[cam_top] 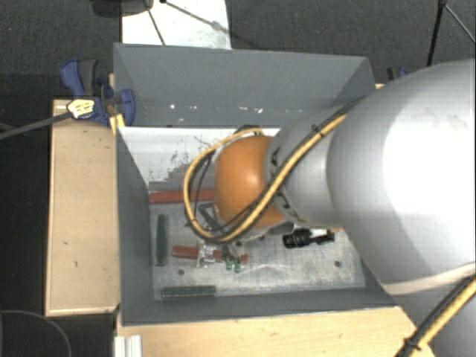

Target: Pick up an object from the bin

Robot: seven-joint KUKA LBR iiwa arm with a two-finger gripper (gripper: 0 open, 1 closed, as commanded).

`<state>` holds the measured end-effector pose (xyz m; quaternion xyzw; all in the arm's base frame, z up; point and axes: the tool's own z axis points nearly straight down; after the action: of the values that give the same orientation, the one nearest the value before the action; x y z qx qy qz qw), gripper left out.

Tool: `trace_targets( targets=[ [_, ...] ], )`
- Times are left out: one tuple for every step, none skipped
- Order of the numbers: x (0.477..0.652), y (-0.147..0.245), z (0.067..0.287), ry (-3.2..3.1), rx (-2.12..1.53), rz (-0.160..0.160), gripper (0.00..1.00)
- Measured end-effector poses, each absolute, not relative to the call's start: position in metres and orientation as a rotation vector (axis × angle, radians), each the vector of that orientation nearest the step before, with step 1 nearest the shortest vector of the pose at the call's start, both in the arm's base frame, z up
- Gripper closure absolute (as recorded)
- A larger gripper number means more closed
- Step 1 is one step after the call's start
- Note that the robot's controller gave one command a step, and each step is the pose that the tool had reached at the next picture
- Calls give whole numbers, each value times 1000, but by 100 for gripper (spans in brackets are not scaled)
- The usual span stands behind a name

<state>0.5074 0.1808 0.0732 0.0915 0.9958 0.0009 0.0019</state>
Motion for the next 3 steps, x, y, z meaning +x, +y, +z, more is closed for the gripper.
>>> trace_targets(
  targets=[
    [507, 180, 76, 3126, 288, 1, 100],
    [505, 180, 90, 3133, 288, -3, 100],
    [505, 180, 108, 3131, 288, -1, 100]
  ],
)
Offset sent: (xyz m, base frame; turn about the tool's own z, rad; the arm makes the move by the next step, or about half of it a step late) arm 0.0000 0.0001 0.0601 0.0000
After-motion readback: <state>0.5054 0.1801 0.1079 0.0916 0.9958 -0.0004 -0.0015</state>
